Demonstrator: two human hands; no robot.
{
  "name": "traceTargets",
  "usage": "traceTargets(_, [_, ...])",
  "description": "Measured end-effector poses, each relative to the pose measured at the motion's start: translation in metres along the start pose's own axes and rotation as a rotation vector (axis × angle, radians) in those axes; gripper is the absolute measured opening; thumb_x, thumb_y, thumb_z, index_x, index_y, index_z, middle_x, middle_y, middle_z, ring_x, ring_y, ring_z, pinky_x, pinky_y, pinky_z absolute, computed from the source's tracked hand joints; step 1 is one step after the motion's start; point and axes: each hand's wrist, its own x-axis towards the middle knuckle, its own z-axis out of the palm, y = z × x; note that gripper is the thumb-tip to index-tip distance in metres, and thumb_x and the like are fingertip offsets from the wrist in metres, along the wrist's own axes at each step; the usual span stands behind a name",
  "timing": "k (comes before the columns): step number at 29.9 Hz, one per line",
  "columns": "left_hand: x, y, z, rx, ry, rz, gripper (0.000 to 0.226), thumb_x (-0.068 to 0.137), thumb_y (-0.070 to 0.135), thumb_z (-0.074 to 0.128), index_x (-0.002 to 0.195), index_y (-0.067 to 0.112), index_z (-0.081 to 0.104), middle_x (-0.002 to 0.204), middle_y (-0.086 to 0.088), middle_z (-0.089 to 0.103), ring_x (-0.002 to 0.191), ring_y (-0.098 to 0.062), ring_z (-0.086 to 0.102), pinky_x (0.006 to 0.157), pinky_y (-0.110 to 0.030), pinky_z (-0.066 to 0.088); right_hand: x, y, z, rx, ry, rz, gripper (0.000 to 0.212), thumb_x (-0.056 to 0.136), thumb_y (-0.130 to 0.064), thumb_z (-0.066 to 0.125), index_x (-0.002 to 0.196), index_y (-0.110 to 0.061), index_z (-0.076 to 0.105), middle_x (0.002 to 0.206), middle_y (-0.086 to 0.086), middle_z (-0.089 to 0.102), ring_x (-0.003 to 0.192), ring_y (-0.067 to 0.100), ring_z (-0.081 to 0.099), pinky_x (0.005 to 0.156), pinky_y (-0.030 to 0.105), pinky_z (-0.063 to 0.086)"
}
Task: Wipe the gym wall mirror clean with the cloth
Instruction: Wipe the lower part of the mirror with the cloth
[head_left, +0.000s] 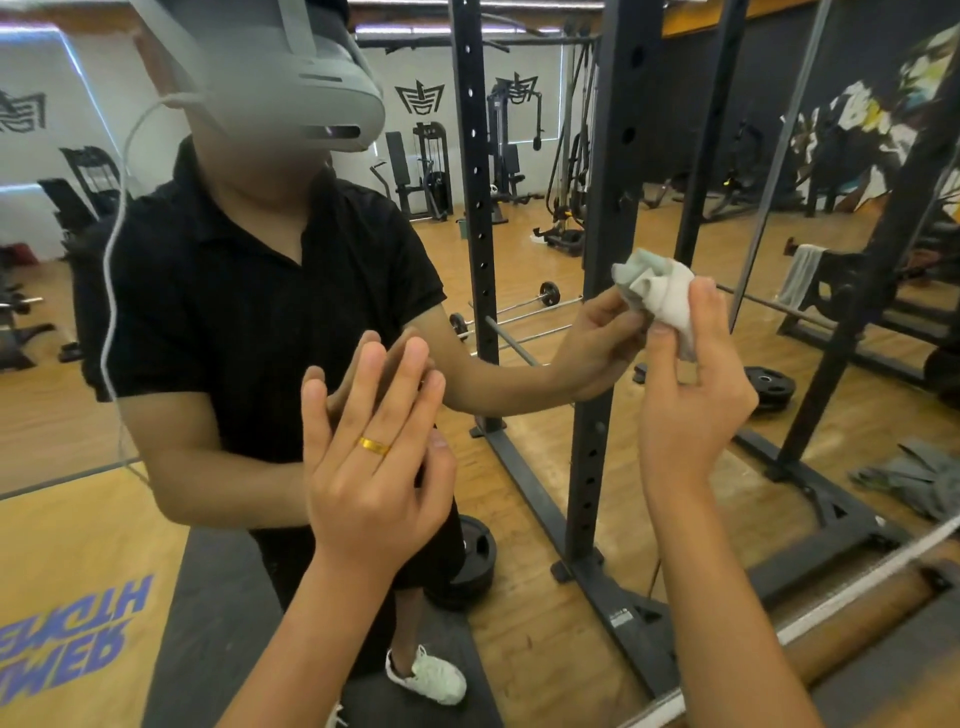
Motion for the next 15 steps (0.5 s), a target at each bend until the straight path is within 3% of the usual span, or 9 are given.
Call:
traceTargets(5, [-0.022,-0.004,-0.022,-0.127,-0.004,-0.054,0.037,0.097,0.006,0.055,0.134,0.002,0.059,0.147,-0.018,0.048,0.155,-0.024,0.025,0.128,-0.049,0.012,0.001,0.004,0.002,0.032,0.072,-0.008,0.041,0.101,-0.012,0.062,0.142,-0.014,0.057,0.139,0.011,0.065,0.134,0.02,0.059,0.106,0.043,0.054])
traceTargets(9, [-0.07,-0.013,-0.037,-0.036,-0.058,-0.057,0.038,0.098,0.008,0.054,0.135,0.001,0.057,0.147,-0.018,0.05,0.155,-0.024,0.027,0.128,-0.05,0.007,-0.024,0.006,-0.002,0.057,0.063,0.088,0.041,0.099,-0.011,0.065,0.14,-0.015,0.061,0.138,0.007,0.066,0.132,0.012,0.06,0.106,0.035,0.054])
traceTargets(12, [-0.088,-0.025,-0.032,0.073,-0.116,-0.022,0.043,0.098,0.01,0.053,0.141,0.004,0.053,0.163,-0.009,0.037,0.155,-0.026,0.026,0.127,-0.052,0.012,-0.083,0.011,-0.008,0.095,0.028,0.173,0.044,0.097,-0.009,0.07,0.139,-0.013,0.061,0.137,0.0,0.066,0.132,0.006,0.058,0.105,0.031,0.053])
traceTargets(15, [-0.094,-0.028,-0.025,0.13,-0.083,0.012,0.046,0.096,0.009,0.054,0.142,0.005,0.053,0.168,-0.003,0.029,0.156,-0.026,0.025,0.127,-0.051,0.015,-0.128,0.02,-0.013,0.032,-0.03,0.163,0.043,0.096,-0.004,0.069,0.139,-0.004,0.061,0.137,0.011,0.065,0.136,0.014,0.057,0.109,0.03,0.05])
